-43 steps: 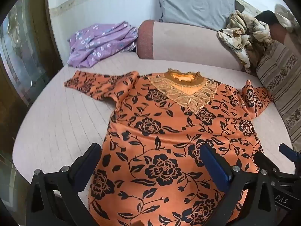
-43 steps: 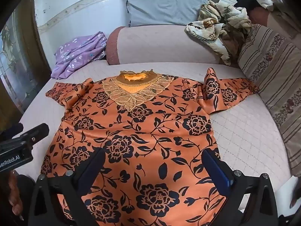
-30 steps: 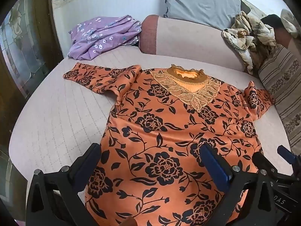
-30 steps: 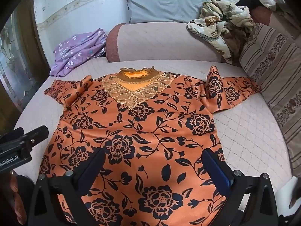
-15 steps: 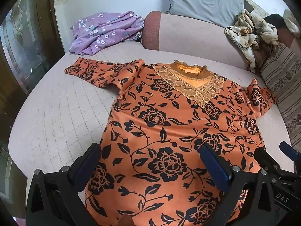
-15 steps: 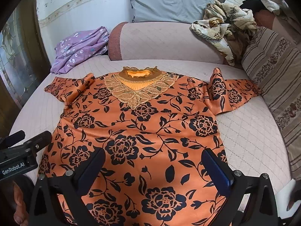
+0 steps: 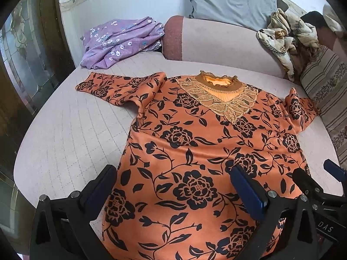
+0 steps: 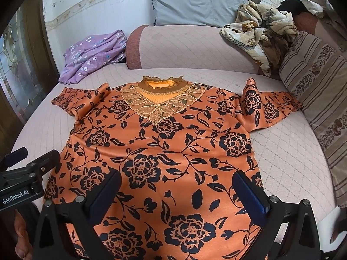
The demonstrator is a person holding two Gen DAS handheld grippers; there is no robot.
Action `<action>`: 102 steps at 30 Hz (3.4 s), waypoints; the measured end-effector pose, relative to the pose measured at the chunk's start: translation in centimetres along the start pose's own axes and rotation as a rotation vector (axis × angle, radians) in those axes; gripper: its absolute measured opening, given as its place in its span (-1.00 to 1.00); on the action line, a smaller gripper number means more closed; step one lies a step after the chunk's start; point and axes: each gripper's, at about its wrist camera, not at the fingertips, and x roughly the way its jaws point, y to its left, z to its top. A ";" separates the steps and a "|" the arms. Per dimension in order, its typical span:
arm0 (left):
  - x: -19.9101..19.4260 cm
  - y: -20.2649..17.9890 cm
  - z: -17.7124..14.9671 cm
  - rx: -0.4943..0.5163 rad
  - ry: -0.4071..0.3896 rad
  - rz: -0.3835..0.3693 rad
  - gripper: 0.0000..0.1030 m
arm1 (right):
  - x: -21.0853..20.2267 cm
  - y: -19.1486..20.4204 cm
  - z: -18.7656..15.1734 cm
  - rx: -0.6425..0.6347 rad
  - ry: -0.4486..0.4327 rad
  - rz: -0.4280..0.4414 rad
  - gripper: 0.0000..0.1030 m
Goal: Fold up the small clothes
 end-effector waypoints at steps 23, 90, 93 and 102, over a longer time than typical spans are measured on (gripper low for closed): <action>-0.1 0.0 0.1 0.003 -0.008 -0.004 1.00 | 0.0 -0.2 0.1 0.001 0.000 -0.003 1.00; -0.2 0.0 0.0 0.004 -0.012 0.001 1.00 | 0.2 -0.2 0.1 0.000 0.000 0.001 1.00; 0.0 0.0 0.0 0.003 -0.008 0.001 1.00 | 0.3 -0.2 0.1 0.000 0.003 0.002 1.00; 4.6 7.9 0.9 -0.194 0.076 -0.014 1.00 | 0.7 -6.9 1.0 0.164 -0.041 0.135 1.00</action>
